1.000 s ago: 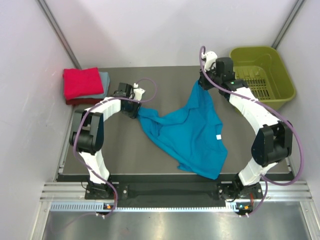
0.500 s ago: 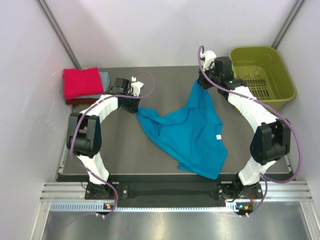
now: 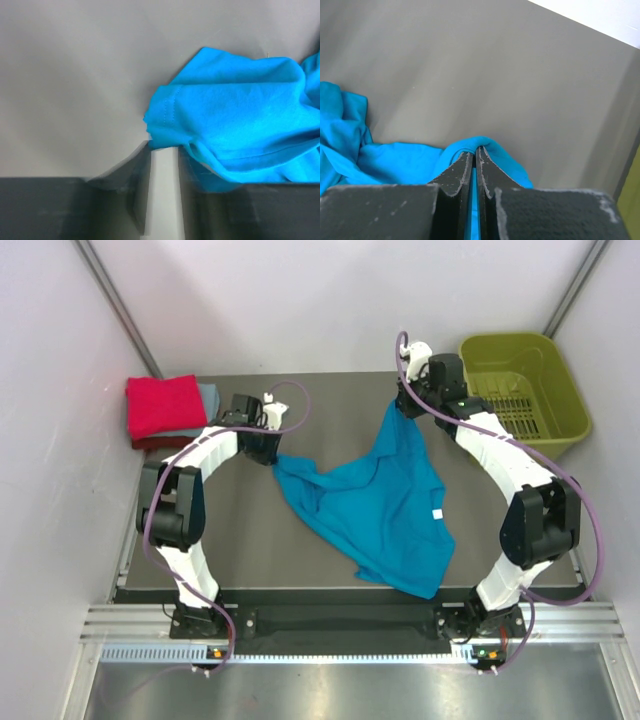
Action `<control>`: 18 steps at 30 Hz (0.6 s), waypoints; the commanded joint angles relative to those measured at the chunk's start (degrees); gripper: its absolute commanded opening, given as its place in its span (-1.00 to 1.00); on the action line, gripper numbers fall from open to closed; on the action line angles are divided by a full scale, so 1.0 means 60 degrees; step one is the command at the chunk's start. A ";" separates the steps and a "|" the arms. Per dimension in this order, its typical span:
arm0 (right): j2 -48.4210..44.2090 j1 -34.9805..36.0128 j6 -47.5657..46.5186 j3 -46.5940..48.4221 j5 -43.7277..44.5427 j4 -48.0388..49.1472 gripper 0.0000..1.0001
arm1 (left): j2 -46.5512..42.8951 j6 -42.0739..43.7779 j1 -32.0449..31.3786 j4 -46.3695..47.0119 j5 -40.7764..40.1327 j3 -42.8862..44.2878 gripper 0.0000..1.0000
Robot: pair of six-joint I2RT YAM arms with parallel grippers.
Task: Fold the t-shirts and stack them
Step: Flatten the tshirt out
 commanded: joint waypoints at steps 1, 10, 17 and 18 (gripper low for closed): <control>-0.0056 0.0127 -0.0003 0.0439 0.0010 0.0580 -1.00 | -0.0249 0.0018 0.0032 0.0007 0.0258 0.0282 -0.58; 0.0003 0.0171 -0.0002 0.0673 0.0039 0.0580 -1.00 | -0.0556 -0.0114 0.0047 -0.0198 0.0510 0.0516 -1.00; -0.0305 0.0171 -0.0120 0.0615 0.0215 0.0624 -1.00 | -0.2004 0.0472 0.0091 -0.0519 0.0114 0.0516 -1.00; -0.0319 0.0171 -0.0149 0.0600 0.0229 0.0638 -1.00 | -0.2137 0.0574 0.0091 -0.0636 0.0027 0.0545 -1.00</control>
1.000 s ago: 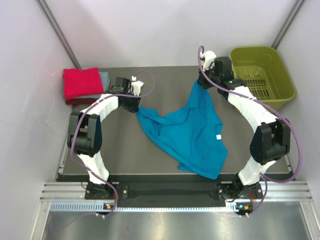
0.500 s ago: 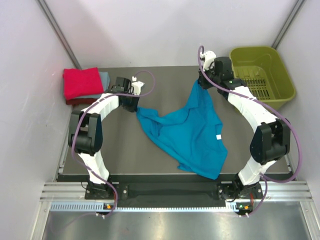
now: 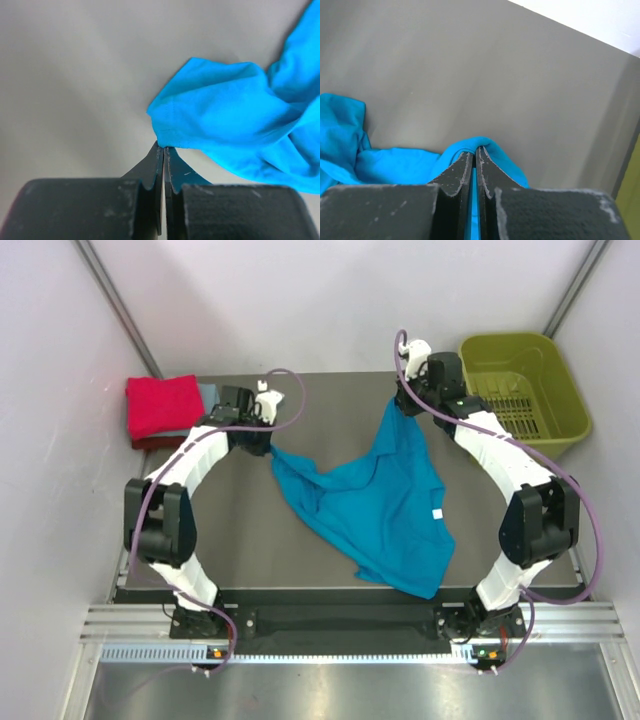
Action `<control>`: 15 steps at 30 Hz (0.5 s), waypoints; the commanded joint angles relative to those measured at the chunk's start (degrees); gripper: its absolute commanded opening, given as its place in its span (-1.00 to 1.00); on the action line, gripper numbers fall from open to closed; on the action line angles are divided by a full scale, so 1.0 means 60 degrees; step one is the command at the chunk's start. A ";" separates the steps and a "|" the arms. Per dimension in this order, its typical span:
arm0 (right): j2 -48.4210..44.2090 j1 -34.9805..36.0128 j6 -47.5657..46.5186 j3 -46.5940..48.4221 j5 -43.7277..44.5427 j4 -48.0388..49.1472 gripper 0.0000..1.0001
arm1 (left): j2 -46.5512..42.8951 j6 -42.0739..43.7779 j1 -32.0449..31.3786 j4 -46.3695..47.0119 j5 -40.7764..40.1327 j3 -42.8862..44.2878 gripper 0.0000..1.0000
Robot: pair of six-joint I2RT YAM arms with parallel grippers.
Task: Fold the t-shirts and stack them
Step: Flatten the tshirt out
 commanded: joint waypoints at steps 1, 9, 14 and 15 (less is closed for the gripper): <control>-0.0389 0.0127 -0.0138 0.0458 0.0120 0.0529 -1.00 | -0.1176 0.0426 0.0054 -0.0229 -0.0142 0.0392 -1.00; -0.0359 0.0010 -0.0036 0.0852 0.0295 0.0529 -1.00 | -0.2319 0.0250 0.0069 -0.0698 -0.0376 0.0787 -1.00; -0.0535 -0.0326 -0.0313 0.1731 0.0822 0.0515 -1.00 | -0.3051 0.0425 0.0098 -0.0361 -0.1049 0.1036 -1.00; -0.0550 -0.0414 -0.0314 0.2109 0.1012 0.0457 -1.00 | -0.3082 0.0455 0.0113 -0.0376 -0.1108 0.1298 -1.00</control>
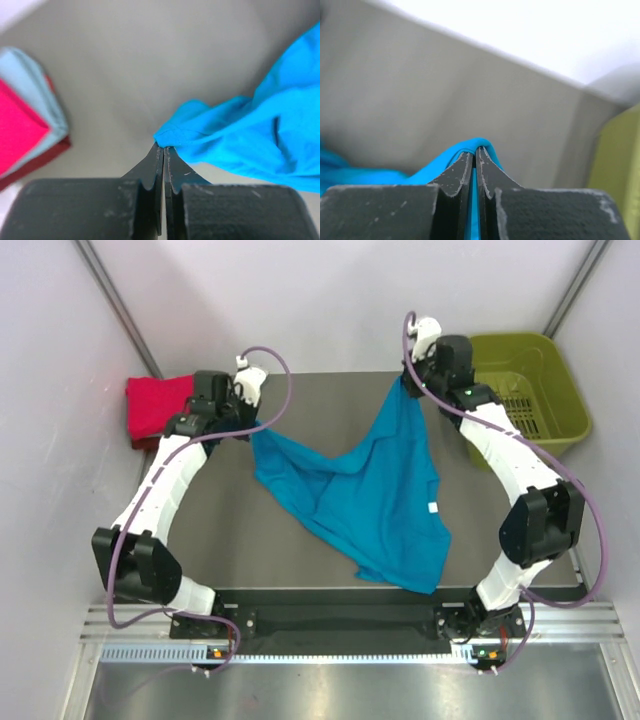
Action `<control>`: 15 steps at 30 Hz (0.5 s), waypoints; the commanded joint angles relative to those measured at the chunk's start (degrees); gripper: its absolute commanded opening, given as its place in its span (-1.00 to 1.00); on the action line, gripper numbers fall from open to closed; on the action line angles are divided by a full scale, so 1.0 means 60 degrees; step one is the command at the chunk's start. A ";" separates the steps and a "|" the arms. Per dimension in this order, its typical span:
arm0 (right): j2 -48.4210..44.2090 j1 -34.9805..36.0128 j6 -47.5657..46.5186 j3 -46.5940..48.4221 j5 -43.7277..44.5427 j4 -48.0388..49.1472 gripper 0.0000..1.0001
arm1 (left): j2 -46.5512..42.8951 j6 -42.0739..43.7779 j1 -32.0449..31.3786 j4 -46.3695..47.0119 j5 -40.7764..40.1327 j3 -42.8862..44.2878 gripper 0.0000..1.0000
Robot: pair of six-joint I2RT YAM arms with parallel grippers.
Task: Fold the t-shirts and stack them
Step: Flatten the tshirt out
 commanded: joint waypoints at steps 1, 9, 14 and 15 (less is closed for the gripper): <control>-0.0593 -0.0483 -0.0186 0.1318 0.0649 0.0496 -1.00 | -0.0641 0.0225 0.0138 0.0262 -0.0489 0.0892 -1.00; -0.1969 -0.1949 0.0018 0.2740 0.0768 0.0132 -1.00 | -0.0889 0.0810 0.0563 0.0305 -0.1353 0.3104 -1.00; -0.3784 -0.2683 0.0195 0.2508 0.0738 -0.0456 -1.00 | -0.1987 0.0870 0.0578 0.0262 -0.1677 0.3048 -1.00; -0.4150 -0.2697 0.0166 0.2043 0.0796 -0.0485 -1.00 | -0.2221 0.0667 0.0578 0.0218 -0.1633 0.2945 -1.00</control>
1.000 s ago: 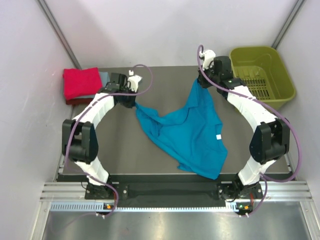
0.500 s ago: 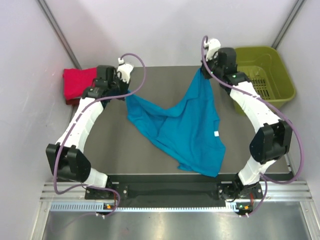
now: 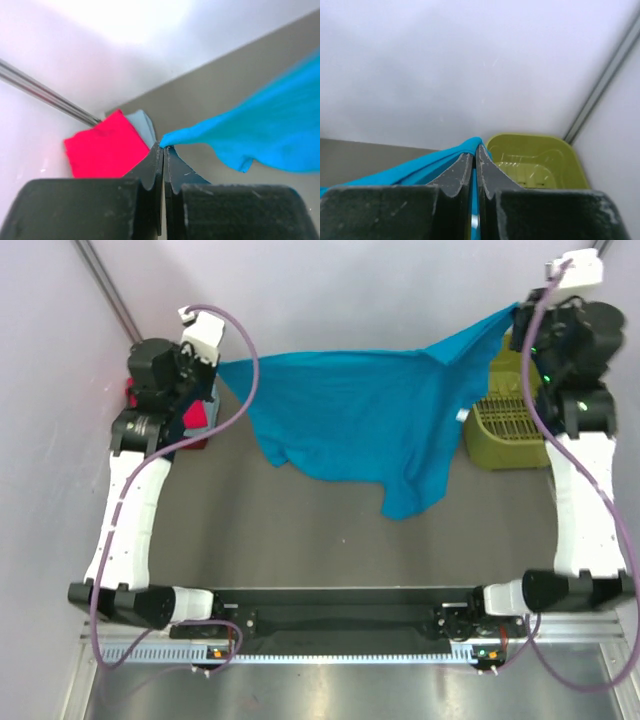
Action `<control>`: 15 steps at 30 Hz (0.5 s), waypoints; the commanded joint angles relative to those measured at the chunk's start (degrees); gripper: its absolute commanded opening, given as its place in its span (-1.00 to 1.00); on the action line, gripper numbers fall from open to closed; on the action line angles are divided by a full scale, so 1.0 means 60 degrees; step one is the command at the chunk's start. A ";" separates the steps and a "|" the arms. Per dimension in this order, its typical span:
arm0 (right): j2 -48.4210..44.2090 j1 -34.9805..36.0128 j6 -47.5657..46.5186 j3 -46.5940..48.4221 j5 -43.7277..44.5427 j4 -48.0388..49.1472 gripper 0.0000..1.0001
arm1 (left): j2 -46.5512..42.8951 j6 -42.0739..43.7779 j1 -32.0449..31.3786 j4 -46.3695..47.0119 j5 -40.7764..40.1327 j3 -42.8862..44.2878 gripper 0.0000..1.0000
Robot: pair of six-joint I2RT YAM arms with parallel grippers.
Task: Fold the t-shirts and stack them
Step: Flatten the tshirt out
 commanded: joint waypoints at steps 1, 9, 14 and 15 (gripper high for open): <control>-0.2186 -0.0111 0.0064 -0.0405 0.0090 0.0036 -1.00 | -0.1416 -0.0114 0.0035 0.0181 -0.0245 -0.0006 -1.00; -0.4755 -0.0828 0.1411 -0.1361 -0.1434 -0.1794 -1.00 | -0.3456 -0.0950 0.0035 -0.0944 0.1350 -0.0361 -1.00; -0.6279 -0.0828 0.0664 -0.0965 -0.1419 -0.2118 -1.00 | -0.4218 -0.0892 0.0021 -0.1985 0.1499 0.0853 -1.00; -0.6440 -0.0828 0.0751 -0.0790 -0.1230 -0.2219 -1.00 | -0.4320 -0.0921 0.0035 -0.2074 0.1441 0.1016 -1.00</control>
